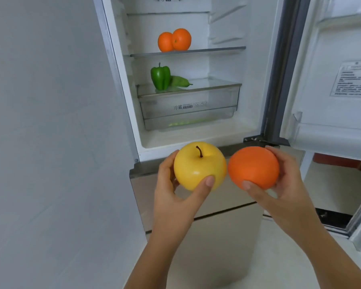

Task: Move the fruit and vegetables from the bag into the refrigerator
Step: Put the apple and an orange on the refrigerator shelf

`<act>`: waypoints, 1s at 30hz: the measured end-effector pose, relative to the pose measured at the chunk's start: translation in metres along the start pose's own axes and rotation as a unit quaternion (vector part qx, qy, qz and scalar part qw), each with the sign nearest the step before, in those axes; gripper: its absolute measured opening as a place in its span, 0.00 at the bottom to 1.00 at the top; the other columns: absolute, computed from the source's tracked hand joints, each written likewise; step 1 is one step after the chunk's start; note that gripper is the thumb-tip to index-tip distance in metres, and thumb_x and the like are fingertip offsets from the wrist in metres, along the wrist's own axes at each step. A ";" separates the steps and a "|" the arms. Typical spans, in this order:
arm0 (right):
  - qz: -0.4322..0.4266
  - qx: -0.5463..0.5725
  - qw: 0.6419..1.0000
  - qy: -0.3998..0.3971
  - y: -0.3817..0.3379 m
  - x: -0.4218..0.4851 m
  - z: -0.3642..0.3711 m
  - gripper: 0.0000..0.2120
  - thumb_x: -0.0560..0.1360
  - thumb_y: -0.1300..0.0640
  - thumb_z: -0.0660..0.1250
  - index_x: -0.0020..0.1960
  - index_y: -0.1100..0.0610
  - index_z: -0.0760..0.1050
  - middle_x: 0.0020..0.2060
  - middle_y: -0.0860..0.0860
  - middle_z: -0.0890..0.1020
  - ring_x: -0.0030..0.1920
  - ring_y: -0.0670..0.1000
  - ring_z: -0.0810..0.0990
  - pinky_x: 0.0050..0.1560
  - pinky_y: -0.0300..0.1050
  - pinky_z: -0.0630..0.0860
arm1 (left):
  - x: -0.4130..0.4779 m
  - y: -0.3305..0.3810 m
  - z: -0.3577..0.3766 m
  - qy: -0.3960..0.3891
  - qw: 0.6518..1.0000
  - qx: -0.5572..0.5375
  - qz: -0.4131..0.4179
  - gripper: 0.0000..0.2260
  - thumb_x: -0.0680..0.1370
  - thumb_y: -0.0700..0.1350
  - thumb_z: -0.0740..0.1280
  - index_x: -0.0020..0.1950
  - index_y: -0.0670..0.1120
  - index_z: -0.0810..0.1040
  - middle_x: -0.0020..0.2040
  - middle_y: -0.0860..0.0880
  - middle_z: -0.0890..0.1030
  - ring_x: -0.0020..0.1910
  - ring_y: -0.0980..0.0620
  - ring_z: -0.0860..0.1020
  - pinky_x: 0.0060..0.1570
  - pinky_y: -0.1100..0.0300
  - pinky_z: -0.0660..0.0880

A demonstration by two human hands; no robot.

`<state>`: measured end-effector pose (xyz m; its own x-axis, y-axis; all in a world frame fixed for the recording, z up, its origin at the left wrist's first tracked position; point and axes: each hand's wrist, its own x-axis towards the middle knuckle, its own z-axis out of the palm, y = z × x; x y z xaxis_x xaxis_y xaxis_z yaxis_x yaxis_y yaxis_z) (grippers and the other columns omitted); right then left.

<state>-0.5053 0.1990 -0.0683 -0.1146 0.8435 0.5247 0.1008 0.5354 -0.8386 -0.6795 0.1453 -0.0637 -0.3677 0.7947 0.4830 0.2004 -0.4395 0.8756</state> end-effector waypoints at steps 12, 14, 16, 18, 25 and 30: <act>-0.058 -0.035 0.994 0.082 0.028 0.157 0.032 0.30 0.58 0.48 0.71 0.54 0.33 0.60 0.52 0.30 0.66 0.48 0.29 0.72 0.41 0.33 0.71 | 0.202 -0.021 0.022 -0.030 0.998 -0.041 0.042 0.27 0.58 0.61 0.70 0.56 0.60 0.71 0.55 0.58 0.76 0.51 0.60 0.77 0.50 0.62 0.77; -0.074 -0.035 0.993 0.081 0.033 0.177 0.033 0.32 0.57 0.45 0.73 0.55 0.32 0.61 0.52 0.27 0.66 0.49 0.29 0.72 0.40 0.32 0.73 | 0.226 -0.022 0.029 -0.027 0.998 -0.033 0.052 0.27 0.58 0.62 0.70 0.55 0.59 0.71 0.55 0.57 0.77 0.50 0.60 0.78 0.49 0.63 0.77; -0.101 -0.029 0.991 0.077 0.035 0.202 0.034 0.32 0.56 0.42 0.72 0.55 0.32 0.61 0.50 0.22 0.66 0.50 0.28 0.71 0.40 0.28 0.74 | 0.250 -0.023 0.035 -0.021 0.997 -0.017 0.066 0.25 0.60 0.60 0.72 0.54 0.60 0.71 0.53 0.57 0.77 0.49 0.60 0.78 0.47 0.64 0.77; -0.128 -0.022 0.989 0.073 0.038 0.231 0.037 0.33 0.57 0.44 0.73 0.56 0.34 0.60 0.52 0.24 0.66 0.50 0.27 0.71 0.41 0.25 0.72 | 0.275 -0.023 0.038 -0.004 0.997 -0.004 0.081 0.24 0.61 0.58 0.72 0.55 0.58 0.71 0.52 0.57 0.78 0.48 0.61 0.78 0.42 0.68 0.75; -0.187 0.054 0.979 0.063 0.050 0.349 0.049 0.31 0.56 0.41 0.70 0.56 0.36 0.62 0.55 0.35 0.69 0.50 0.31 0.73 0.44 0.27 0.73 | 0.362 -0.017 0.048 0.093 0.985 0.062 0.131 0.27 0.62 0.59 0.70 0.59 0.56 0.70 0.51 0.59 0.77 0.47 0.63 0.76 0.42 0.68 0.72; -0.214 0.069 0.972 0.060 0.054 0.421 0.055 0.34 0.63 0.52 0.77 0.59 0.38 0.60 0.55 0.33 0.66 0.51 0.34 0.73 0.42 0.26 0.72 | 0.408 -0.013 0.049 0.149 0.975 0.086 0.137 0.28 0.62 0.59 0.71 0.59 0.56 0.70 0.50 0.61 0.75 0.44 0.67 0.75 0.40 0.69 0.70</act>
<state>-0.6022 0.5809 0.0991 -0.0001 0.5473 0.8369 -0.0657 0.8351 -0.5461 -0.7881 0.4960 0.1222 -0.5209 0.4888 0.6998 0.4688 -0.5213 0.7131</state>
